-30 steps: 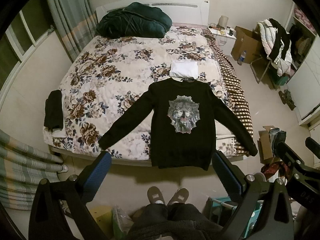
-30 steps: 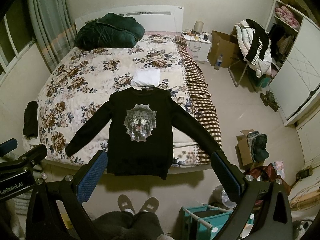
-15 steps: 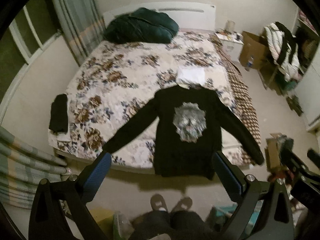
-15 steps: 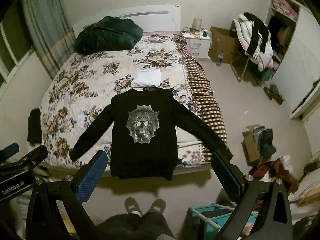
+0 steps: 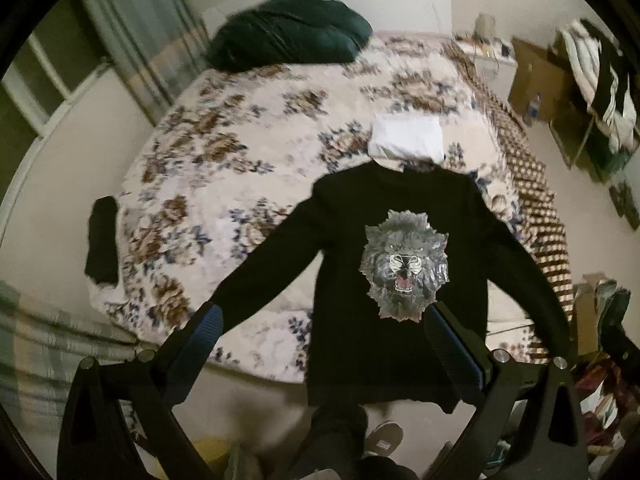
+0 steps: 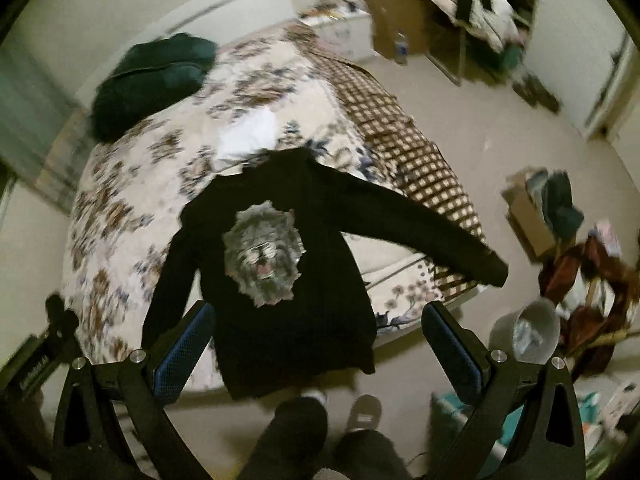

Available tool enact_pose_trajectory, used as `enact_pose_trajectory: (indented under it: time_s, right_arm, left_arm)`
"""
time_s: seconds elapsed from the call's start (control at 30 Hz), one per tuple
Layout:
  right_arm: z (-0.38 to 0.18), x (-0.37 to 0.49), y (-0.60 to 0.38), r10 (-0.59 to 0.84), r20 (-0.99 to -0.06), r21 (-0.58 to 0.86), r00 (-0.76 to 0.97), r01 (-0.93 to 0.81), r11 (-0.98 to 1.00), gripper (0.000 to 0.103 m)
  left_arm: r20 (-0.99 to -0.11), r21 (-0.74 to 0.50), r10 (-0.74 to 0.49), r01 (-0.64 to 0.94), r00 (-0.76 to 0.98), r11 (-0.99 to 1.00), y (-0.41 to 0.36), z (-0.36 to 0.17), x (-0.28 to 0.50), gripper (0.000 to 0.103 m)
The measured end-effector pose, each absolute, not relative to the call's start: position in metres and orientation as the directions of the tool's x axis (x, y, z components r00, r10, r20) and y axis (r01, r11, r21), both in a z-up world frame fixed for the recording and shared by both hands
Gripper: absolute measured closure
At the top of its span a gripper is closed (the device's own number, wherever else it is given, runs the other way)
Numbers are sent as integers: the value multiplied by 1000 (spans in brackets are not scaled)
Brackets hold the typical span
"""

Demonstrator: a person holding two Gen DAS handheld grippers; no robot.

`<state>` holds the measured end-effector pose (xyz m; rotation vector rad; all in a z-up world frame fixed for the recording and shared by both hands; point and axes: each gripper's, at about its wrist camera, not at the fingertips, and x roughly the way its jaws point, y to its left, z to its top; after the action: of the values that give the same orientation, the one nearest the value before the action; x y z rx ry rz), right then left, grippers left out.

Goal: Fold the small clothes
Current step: 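Lower the held sweatshirt flat onto the floral bed with both grippers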

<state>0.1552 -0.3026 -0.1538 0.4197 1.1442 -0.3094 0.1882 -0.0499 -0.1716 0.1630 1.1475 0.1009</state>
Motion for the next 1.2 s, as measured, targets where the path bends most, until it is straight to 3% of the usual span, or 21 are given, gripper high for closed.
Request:
enact_pose_trajectory:
  time_s: [0.3, 0.53, 0.73, 0.93, 1.03, 1.2]
  right_arm:
    - [-333, 246, -395, -46, -944, 227, 326, 746, 625, 0]
    - [-491, 189, -507, -40, -924, 369, 381, 913, 173, 0]
    - [-594, 100, -581, -144, -899, 433, 414, 891, -136, 0]
    - [-663, 70, -619, -186, -834, 549, 519, 812, -197, 3]
    - [-680, 66, -632, -210, -810, 583, 547, 787, -200, 11]
    - [-699, 57, -659, -215, -760, 650, 613, 725, -230, 12]
  left_arm:
    - [-946, 199, 143, 174, 291, 964, -103, -314, 289, 0]
    - [-959, 225, 166, 261, 228, 939, -151, -422, 317, 0]
    - [-963, 242, 191, 298, 190, 923, -199, -498, 323, 0]
    - [-964, 248, 208, 280, 165, 928, -230, -541, 323, 0]
    - [-961, 252, 211, 252, 176, 935, -234, -547, 326, 0]
    - [-965, 228, 189, 223, 180, 948, -233, -552, 327, 0]
